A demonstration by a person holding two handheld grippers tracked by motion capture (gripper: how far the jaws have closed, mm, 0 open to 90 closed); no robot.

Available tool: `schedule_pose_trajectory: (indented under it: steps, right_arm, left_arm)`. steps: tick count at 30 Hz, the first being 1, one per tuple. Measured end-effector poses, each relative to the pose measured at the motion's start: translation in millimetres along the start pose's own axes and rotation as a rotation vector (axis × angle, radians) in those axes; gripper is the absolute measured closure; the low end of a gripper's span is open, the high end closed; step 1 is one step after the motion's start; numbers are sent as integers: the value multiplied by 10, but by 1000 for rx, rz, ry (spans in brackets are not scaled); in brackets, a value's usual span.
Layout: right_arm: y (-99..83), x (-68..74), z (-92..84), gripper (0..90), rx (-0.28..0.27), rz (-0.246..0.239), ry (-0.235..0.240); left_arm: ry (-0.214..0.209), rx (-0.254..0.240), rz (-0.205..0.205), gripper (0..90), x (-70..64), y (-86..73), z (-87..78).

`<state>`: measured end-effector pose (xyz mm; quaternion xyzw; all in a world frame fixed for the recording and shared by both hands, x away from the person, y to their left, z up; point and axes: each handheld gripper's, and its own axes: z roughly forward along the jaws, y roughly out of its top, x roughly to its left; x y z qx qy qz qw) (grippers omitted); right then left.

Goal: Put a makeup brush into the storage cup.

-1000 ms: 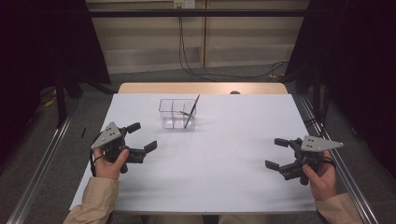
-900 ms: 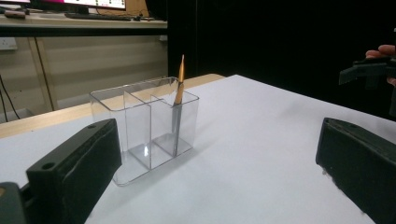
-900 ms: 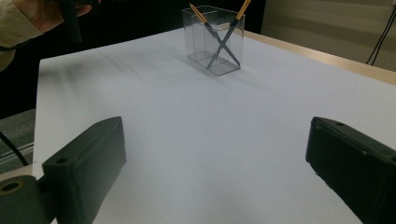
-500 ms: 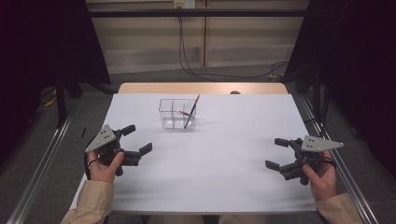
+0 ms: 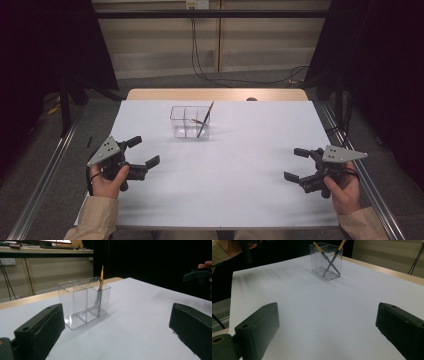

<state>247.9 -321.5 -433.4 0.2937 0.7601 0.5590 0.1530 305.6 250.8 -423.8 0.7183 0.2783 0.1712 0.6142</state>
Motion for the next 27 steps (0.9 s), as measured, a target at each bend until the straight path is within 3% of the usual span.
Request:
schedule_pose_trajectory:
  steps: [27]
  right_arm:
    - [-2, -17, -12, 42, -9, 8, -8]
  left_arm:
    - [2, -5, 8, 0, -35, -22, -95]
